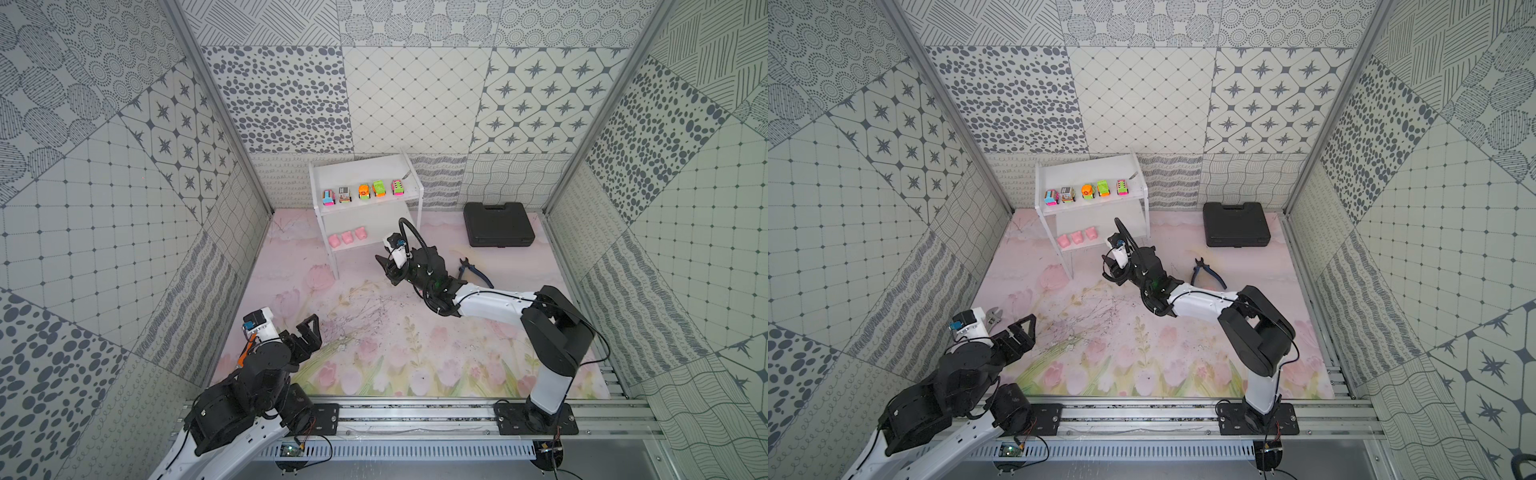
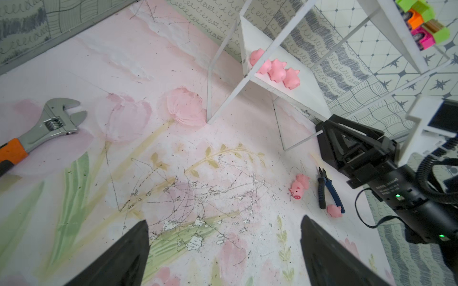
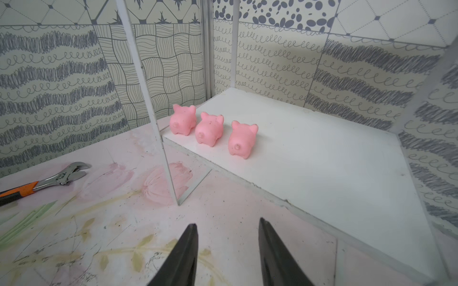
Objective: Organize plastic toys on shelves
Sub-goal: Place the plastic toy on the shelf, then pick up the plastic toy at the center of the board.
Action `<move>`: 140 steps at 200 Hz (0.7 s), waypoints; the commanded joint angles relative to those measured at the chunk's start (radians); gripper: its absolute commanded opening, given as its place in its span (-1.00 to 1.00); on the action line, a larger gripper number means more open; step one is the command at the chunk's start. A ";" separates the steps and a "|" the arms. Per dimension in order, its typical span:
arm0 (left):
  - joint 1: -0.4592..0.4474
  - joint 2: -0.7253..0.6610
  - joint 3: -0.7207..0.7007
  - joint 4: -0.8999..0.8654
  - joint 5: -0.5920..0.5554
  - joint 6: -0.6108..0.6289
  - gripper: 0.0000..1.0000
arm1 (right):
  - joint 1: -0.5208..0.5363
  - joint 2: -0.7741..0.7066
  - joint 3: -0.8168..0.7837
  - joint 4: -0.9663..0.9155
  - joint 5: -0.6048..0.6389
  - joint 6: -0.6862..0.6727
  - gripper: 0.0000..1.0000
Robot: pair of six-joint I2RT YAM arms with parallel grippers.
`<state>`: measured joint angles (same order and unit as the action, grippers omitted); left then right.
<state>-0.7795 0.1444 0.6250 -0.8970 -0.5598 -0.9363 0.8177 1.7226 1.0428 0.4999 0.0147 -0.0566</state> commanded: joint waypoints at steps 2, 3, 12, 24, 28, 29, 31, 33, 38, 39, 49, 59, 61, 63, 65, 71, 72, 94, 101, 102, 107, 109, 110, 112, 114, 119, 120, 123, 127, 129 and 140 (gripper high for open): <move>0.001 -0.010 -0.100 0.284 0.171 0.071 0.99 | -0.010 -0.195 -0.138 -0.089 -0.016 0.047 -0.01; 0.001 -0.010 -0.104 0.289 0.175 0.070 0.99 | -0.012 -0.206 -0.145 -0.097 -0.016 0.050 -0.01; 0.001 0.001 -0.142 0.334 0.203 0.050 0.99 | -0.025 -0.282 -0.215 -0.152 -0.018 0.086 0.07; 0.002 0.026 -0.197 0.392 0.228 0.003 0.99 | -0.059 -0.378 -0.298 -0.229 -0.046 0.160 0.18; 0.002 0.036 -0.215 0.419 0.241 -0.007 0.98 | -0.074 -0.410 -0.326 -0.255 -0.055 0.186 0.21; 0.002 0.039 -0.220 0.425 0.245 -0.010 0.98 | -0.077 -0.417 -0.331 -0.260 -0.058 0.193 0.23; 0.002 0.045 -0.228 0.437 0.251 -0.016 0.98 | -0.086 -0.432 -0.344 -0.271 -0.062 0.208 0.25; 0.002 0.051 -0.236 0.456 0.258 -0.021 0.99 | -0.093 -0.445 -0.355 -0.284 -0.068 0.220 0.27; 0.002 0.069 -0.260 0.503 0.273 -0.037 0.99 | -0.114 -0.476 -0.380 -0.315 -0.081 0.257 0.34; 0.002 0.073 -0.264 0.514 0.276 -0.040 0.99 | -0.120 -0.484 -0.385 -0.321 -0.085 0.264 0.35; 0.002 0.114 -0.307 0.605 0.307 -0.071 0.99 | -0.167 -0.539 -0.431 -0.374 -0.129 0.331 0.48; 0.002 0.165 -0.346 0.694 0.326 -0.106 0.99 | -0.215 -0.580 -0.477 -0.398 -0.167 0.381 0.71; 0.002 0.176 -0.352 0.713 0.328 -0.114 0.98 | -0.222 -0.586 -0.484 -0.403 -0.175 0.389 0.77; 0.001 0.185 -0.358 0.729 0.329 -0.123 0.99 | -0.232 -0.592 -0.492 -0.407 -0.180 0.399 0.82; 0.002 0.199 -0.365 0.744 0.330 -0.133 0.99 | -0.239 -0.597 -0.496 -0.412 -0.184 0.404 0.92; 0.002 0.238 -0.380 0.795 0.334 -0.156 0.97 | -0.259 -0.616 -0.516 -0.424 -0.181 0.424 0.98; 0.002 0.244 -0.383 0.804 0.335 -0.158 0.98 | -0.262 -0.619 -0.521 -0.427 -0.178 0.427 0.98; 0.002 0.401 -0.406 0.949 0.352 -0.214 0.90 | -0.350 -0.644 -0.578 -0.399 -0.231 0.471 0.98; 0.002 0.465 -0.402 0.985 0.362 -0.219 0.89 | -0.397 -0.626 -0.592 -0.358 -0.311 0.494 0.98; 0.002 0.474 -0.401 0.988 0.363 -0.221 0.89 | -0.405 -0.623 -0.595 -0.350 -0.323 0.497 0.98; 0.002 0.514 -0.395 1.009 0.371 -0.225 0.88 | -0.441 -0.597 -0.605 -0.306 -0.392 0.525 0.98; 0.002 0.528 -0.391 1.017 0.375 -0.226 0.88 | -0.454 -0.586 -0.610 -0.282 -0.425 0.537 0.98; 0.002 0.537 -0.389 1.019 0.377 -0.226 0.88 | -0.463 -0.582 -0.611 -0.272 -0.437 0.546 0.98; 0.001 0.550 -0.385 1.027 0.380 -0.226 0.88 | -0.477 -0.568 -0.614 -0.249 -0.467 0.559 0.98; 0.002 0.565 -0.382 1.032 0.385 -0.226 0.88 | -0.490 -0.556 -0.616 -0.229 -0.491 0.576 0.98; 0.002 0.602 -0.369 1.049 0.398 -0.225 0.87 | -0.516 -0.522 -0.617 -0.184 -0.545 0.612 0.98; 0.002 0.609 -0.366 1.051 0.400 -0.225 0.87 | -0.519 -0.515 -0.615 -0.175 -0.556 0.618 0.98; 0.002 0.631 -0.358 1.056 0.407 -0.224 0.87 | -0.527 -0.496 -0.610 -0.163 -0.578 0.633 0.98; 0.002 0.658 -0.346 1.060 0.416 -0.225 0.86 | -0.533 -0.473 -0.597 -0.159 -0.603 0.643 0.97; 0.001 0.669 -0.339 1.062 0.422 -0.224 0.86 | -0.534 -0.461 -0.588 -0.161 -0.614 0.643 0.95; 0.002 0.733 -0.301 1.060 0.447 -0.219 0.84 | -0.532 -0.403 -0.528 -0.206 -0.653 0.636 0.82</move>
<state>-0.7792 0.6823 0.2565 -0.1413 -0.2401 -1.0931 0.3031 1.2148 0.4450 0.1970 -0.4000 0.4751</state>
